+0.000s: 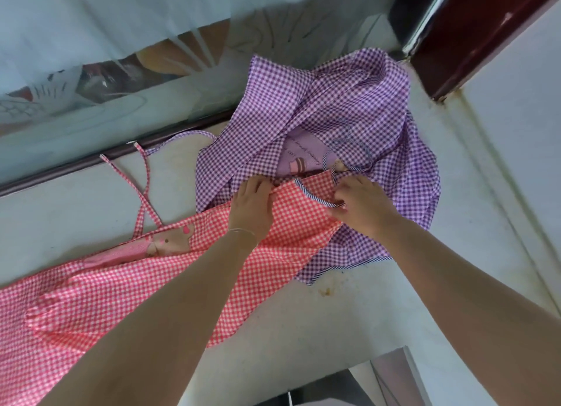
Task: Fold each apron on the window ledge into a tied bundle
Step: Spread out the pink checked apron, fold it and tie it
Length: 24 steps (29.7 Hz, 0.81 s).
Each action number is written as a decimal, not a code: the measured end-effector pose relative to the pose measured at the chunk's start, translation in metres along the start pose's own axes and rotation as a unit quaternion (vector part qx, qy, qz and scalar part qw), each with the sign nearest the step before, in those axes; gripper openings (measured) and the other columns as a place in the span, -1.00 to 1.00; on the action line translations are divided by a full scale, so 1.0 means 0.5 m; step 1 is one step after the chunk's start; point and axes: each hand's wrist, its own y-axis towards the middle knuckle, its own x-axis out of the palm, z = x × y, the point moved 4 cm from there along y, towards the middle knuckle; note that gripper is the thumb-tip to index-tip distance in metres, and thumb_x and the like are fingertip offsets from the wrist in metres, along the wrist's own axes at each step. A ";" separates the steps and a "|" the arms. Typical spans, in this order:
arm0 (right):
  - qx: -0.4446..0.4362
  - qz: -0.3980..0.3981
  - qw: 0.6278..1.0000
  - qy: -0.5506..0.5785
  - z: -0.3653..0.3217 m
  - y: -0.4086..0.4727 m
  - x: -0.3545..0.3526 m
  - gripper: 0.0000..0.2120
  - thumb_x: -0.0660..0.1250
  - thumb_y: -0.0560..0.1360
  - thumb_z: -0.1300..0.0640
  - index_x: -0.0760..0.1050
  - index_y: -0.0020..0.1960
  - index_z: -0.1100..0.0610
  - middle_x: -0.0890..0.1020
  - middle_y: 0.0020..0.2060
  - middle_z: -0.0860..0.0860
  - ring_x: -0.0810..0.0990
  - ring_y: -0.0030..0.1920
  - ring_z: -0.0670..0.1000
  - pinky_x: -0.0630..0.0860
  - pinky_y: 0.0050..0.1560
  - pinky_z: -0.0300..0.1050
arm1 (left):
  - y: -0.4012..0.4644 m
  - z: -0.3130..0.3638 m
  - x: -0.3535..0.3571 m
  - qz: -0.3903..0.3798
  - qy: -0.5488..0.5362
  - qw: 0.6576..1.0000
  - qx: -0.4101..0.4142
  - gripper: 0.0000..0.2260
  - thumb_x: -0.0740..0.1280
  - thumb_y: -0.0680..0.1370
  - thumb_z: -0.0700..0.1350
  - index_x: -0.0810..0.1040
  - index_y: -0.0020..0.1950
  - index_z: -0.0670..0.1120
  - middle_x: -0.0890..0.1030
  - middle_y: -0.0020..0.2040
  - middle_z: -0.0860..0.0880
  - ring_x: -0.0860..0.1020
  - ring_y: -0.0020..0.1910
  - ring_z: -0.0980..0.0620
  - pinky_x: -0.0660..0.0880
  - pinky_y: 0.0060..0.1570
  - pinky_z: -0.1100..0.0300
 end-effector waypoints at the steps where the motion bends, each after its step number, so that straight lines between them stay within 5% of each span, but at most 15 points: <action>1: -0.007 0.012 1.000 0.000 0.004 -0.003 -0.006 -0.62 0.25 0.52 -0.17 0.51 0.14 0.10 0.47 0.17 0.01 0.35 0.25 0.07 0.28 0.26 0.04 | -0.002 0.004 0.001 0.004 0.003 1.000 -0.008 -0.77 0.18 0.61 -0.12 0.50 0.15 -0.21 0.49 0.17 -0.17 0.44 0.11 -0.18 0.45 0.09 -0.13; 6: -0.062 0.122 0.988 0.070 0.012 -0.032 -0.019 -0.74 0.36 0.50 -0.05 0.53 -0.01 0.15 0.53 -0.08 0.03 0.49 -0.04 0.05 0.51 0.01 0.05 | 0.001 0.018 0.008 -0.032 0.023 0.999 -0.007 -0.59 0.19 0.54 0.16 0.50 0.21 -0.10 0.46 0.27 -0.12 0.43 0.24 -0.17 0.32 0.27 -0.17; 9: 0.047 0.164 0.967 0.190 0.037 -0.036 0.000 -0.68 0.36 0.51 -0.07 0.49 0.12 0.15 0.46 0.03 0.00 0.48 -0.03 -0.03 0.51 -0.04 -0.07 | 0.012 0.025 0.009 -0.125 0.021 0.992 -0.029 -0.50 0.25 0.51 0.23 0.36 0.34 -0.03 0.47 0.27 -0.06 0.42 0.27 -0.11 0.24 0.32 -0.14; 13: 0.211 0.031 0.906 0.367 0.054 -0.004 0.020 -0.38 0.05 0.57 -0.28 0.46 -0.14 0.30 0.47 -0.31 0.12 0.46 -0.30 0.05 0.36 -0.24 -0.09 | 0.021 0.048 0.014 -0.195 -0.024 0.978 -0.063 -0.38 0.36 0.47 0.21 0.24 0.39 -0.04 0.51 0.26 -0.07 0.46 0.28 -0.13 0.25 0.38 -0.17; 15: 0.236 -0.049 0.888 0.391 0.038 0.006 0.013 -0.30 0.01 0.59 -0.26 0.51 0.06 0.40 0.57 -0.13 0.32 0.58 -0.10 0.19 0.45 -0.03 0.02 | 0.023 0.060 0.017 -0.213 -0.097 0.970 -0.070 -0.38 0.41 0.47 0.10 0.23 0.41 -0.05 0.49 0.30 -0.05 0.45 0.30 -0.12 0.32 0.35 -0.13; 18: 0.238 -0.103 0.825 0.502 0.031 0.038 0.009 -0.36 0.30 0.41 -0.37 0.54 0.13 0.18 0.60 0.13 0.15 0.56 0.13 0.11 0.42 0.19 -0.01 | 0.022 0.080 0.008 -0.208 -0.125 0.968 -0.066 -0.42 0.41 0.49 0.00 0.24 0.42 -0.03 0.54 0.23 -0.07 0.52 0.20 -0.12 0.44 0.26 -0.07; 21: 0.192 -0.175 0.770 0.582 0.017 0.054 -0.009 0.03 0.46 0.09 -0.49 0.34 0.42 -0.03 0.38 0.43 -0.04 0.33 0.43 0.05 0.17 0.45 0.19 | 0.020 0.103 -0.006 -0.189 -0.061 0.980 -0.021 -0.49 0.38 0.51 -0.01 0.25 0.37 -0.05 0.57 -0.10 -0.01 0.59 -0.10 -0.09 0.52 0.02 0.00; 23: 0.138 -0.217 0.782 0.567 -0.001 0.056 -0.022 -0.17 0.38 0.36 -0.35 0.21 0.49 -0.03 0.31 0.42 -0.12 0.25 0.43 -0.03 0.12 0.44 0.03 | 0.016 0.117 -0.012 -0.187 -0.031 0.982 0.010 -0.51 0.40 0.50 -0.03 0.26 0.34 -0.06 0.56 -0.12 0.00 0.58 -0.14 -0.07 0.49 0.01 0.04; 24: 0.133 -0.220 0.780 0.571 0.000 0.058 -0.025 -0.27 0.36 0.43 -0.26 0.24 0.48 0.00 0.35 0.36 -0.12 0.27 0.39 -0.04 0.21 0.28 -0.04 | 0.015 0.120 -0.014 -0.191 -0.027 0.981 0.015 -0.50 0.42 0.48 -0.03 0.27 0.32 -0.06 0.56 -0.10 -0.01 0.57 -0.13 -0.06 0.48 0.04 0.04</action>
